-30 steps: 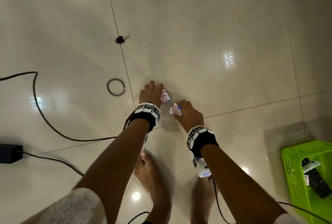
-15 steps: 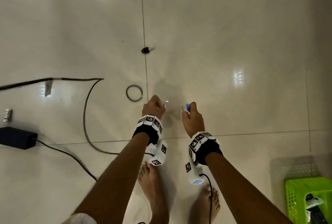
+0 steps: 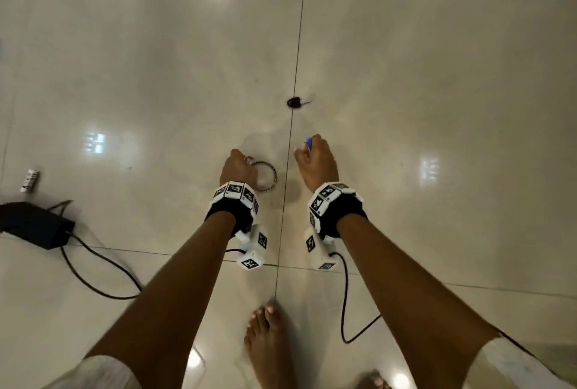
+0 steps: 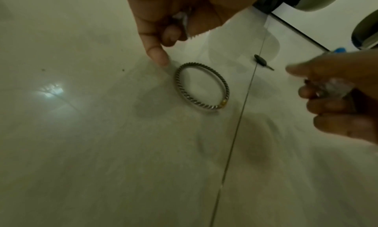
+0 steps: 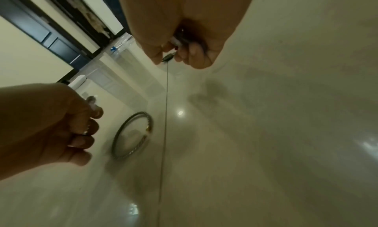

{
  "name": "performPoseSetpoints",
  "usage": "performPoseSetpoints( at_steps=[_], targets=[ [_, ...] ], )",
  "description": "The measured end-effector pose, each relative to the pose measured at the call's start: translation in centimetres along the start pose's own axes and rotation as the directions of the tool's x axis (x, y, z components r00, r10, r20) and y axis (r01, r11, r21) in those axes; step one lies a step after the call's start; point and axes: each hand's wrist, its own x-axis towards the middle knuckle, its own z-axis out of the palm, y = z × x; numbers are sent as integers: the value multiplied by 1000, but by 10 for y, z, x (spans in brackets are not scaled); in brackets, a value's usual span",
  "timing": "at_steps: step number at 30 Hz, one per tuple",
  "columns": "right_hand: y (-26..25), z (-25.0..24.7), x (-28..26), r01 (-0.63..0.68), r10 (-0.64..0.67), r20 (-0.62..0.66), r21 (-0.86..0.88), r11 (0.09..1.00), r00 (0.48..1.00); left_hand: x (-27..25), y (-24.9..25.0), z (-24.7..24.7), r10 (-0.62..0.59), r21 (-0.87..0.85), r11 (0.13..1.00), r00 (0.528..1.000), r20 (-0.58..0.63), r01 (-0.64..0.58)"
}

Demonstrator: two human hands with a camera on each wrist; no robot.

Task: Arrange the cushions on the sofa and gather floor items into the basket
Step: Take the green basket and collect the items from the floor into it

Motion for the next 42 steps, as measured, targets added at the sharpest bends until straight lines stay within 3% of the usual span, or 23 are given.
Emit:
performPoseSetpoints(
  at_steps=[7,12,16,20,23,27,30,33,35,37,39,42],
  targets=[
    [-10,-17,59,157,-149,51,-353,922,988,-1,-12,10,64,167,983,997,49,-72],
    [-22,-14,88,176,-166,62,-427,887,984,6,-10,4,38,227,973,999,19,-41],
    [-30,-13,99,171,-174,37,-469,867,984,13,-11,2,-18,224,975,997,73,1],
    [-32,-26,85,165,-116,133,-462,872,984,8,-12,5,-18,217,976,993,116,-8],
    [-16,-36,51,114,-63,186,-274,955,980,-18,-10,9,23,206,977,990,140,-52],
    [16,-56,-16,-147,134,132,91,985,982,-70,-3,12,68,90,993,986,151,-82],
    [57,-84,-91,-382,338,178,389,839,924,-127,5,22,82,5,996,974,212,-85],
    [100,-107,-168,-466,458,168,566,680,873,-181,10,47,102,-49,995,958,269,-92],
    [129,-128,-220,-507,570,155,678,533,807,-221,18,69,115,-62,993,935,335,-100],
    [155,-144,-268,-494,642,152,774,395,751,-256,23,93,108,-61,994,913,393,-91],
    [183,-165,-315,-402,711,86,869,290,698,-294,27,125,104,-44,995,887,450,-94],
    [232,-194,-369,-285,805,-74,913,292,588,-348,41,174,118,-57,993,821,558,-104]
  ],
)
